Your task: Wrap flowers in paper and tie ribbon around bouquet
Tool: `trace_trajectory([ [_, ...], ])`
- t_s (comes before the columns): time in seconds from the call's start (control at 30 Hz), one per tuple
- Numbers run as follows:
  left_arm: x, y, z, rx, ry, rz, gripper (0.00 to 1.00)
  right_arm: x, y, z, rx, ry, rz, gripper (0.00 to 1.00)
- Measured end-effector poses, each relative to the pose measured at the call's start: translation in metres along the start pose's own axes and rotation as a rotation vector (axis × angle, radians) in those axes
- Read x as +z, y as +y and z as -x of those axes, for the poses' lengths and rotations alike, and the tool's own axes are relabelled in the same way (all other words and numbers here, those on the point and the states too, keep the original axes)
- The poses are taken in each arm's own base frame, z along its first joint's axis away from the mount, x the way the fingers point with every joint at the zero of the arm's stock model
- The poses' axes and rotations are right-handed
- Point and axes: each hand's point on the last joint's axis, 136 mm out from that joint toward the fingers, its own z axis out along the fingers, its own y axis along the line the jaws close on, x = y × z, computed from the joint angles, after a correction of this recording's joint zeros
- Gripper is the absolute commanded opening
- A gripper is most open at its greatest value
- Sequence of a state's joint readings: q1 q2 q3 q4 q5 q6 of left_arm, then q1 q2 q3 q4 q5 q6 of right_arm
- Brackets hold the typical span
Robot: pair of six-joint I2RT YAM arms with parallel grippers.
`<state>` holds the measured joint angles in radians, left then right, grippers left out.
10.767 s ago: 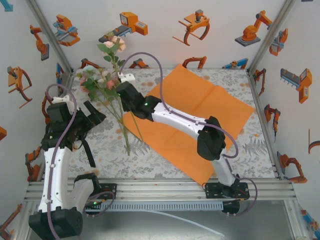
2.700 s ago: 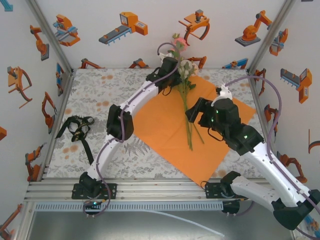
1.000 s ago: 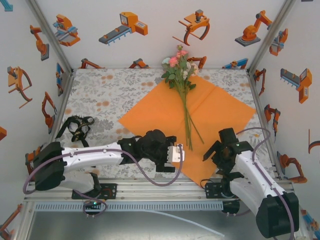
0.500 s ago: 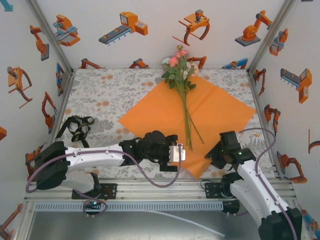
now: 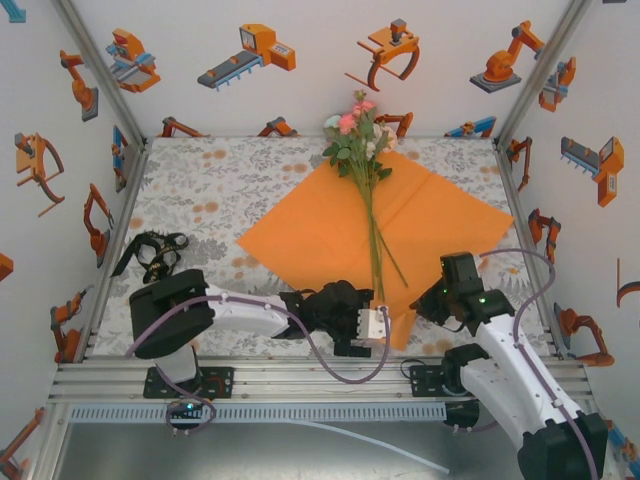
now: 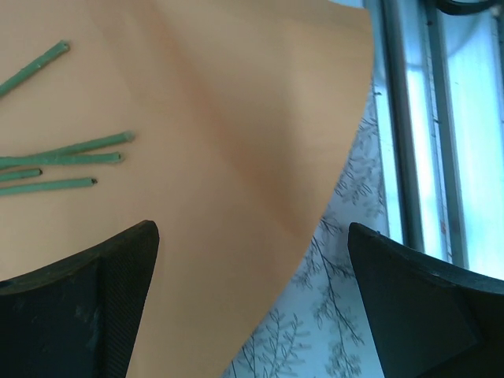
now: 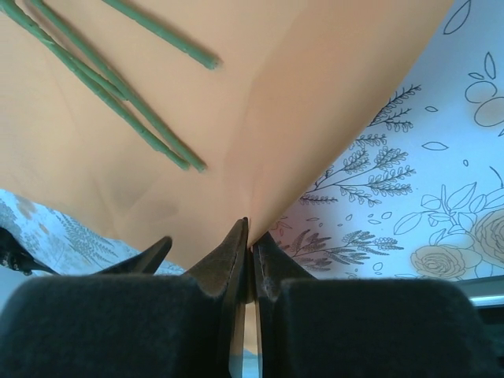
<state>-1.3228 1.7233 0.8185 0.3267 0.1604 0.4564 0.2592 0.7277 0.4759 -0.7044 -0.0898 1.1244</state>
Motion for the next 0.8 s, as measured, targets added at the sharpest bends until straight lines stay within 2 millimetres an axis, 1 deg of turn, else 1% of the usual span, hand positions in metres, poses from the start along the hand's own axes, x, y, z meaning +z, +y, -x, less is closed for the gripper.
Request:
trace_trajectory([
  [0.03, 0.003, 0.002, 0.000, -0.006, -0.006, 0.013, 0.91, -0.001, 0.001, 0.000, 0.002, -0.001, 0.002, 0.14],
  [0.1, 0.008, 0.007, 0.003, -0.019, -0.028, 0.038, 0.82, -0.003, 0.004, 0.002, 0.005, -0.005, 0.010, 0.16],
  [0.13, 0.009, 0.010, 0.005, -0.026, -0.039, 0.054, 0.76, -0.004, 0.007, 0.003, 0.005, -0.008, 0.016, 0.18],
  [0.17, 0.010, 0.013, 0.007, -0.034, -0.047, 0.065, 0.66, -0.006, 0.009, 0.004, 0.004, -0.010, 0.020, 0.21],
  [0.2, 0.011, 0.015, 0.007, -0.045, -0.053, 0.075, 0.58, -0.007, 0.011, 0.005, 0.005, -0.013, 0.025, 0.27],
  [0.23, 0.011, 0.017, 0.009, -0.057, -0.059, 0.086, 0.50, -0.009, 0.014, 0.007, 0.009, -0.016, 0.030, 0.34],
  [0.27, 0.011, 0.019, 0.011, -0.069, -0.066, 0.095, 0.44, -0.011, 0.016, 0.008, 0.009, -0.020, 0.034, 0.40],
  [0.33, 0.009, 0.023, 0.014, -0.096, -0.081, 0.113, 0.34, -0.016, 0.019, 0.010, 0.002, -0.027, 0.033, 0.51],
  [0.37, 0.008, 0.025, 0.015, -0.112, -0.083, 0.119, 0.30, -0.020, 0.020, 0.012, -0.008, -0.036, 0.027, 0.56],
  [0.43, 0.004, 0.033, 0.017, -0.151, -0.080, 0.135, 0.22, -0.029, 0.022, 0.019, -0.032, -0.062, 0.009, 0.63],
  [0.5, 0.000, 0.046, 0.020, -0.198, -0.078, 0.154, 0.17, -0.043, 0.026, 0.028, -0.073, -0.105, -0.007, 0.67],
  [0.63, -0.009, 0.088, 0.033, -0.288, -0.101, 0.206, 0.17, -0.073, 0.037, 0.050, -0.154, -0.219, -0.014, 0.70],
  [0.7, -0.013, 0.105, 0.037, -0.320, -0.118, 0.225, 0.17, -0.085, 0.039, 0.058, -0.182, -0.274, -0.010, 0.69],
  [0.73, -0.016, 0.114, 0.039, -0.337, -0.128, 0.233, 0.17, -0.090, 0.039, 0.061, -0.193, -0.297, -0.008, 0.67],
  [0.8, -0.016, 0.124, 0.040, -0.358, -0.139, 0.238, 0.17, -0.098, 0.037, 0.064, -0.217, -0.336, -0.001, 0.61],
])
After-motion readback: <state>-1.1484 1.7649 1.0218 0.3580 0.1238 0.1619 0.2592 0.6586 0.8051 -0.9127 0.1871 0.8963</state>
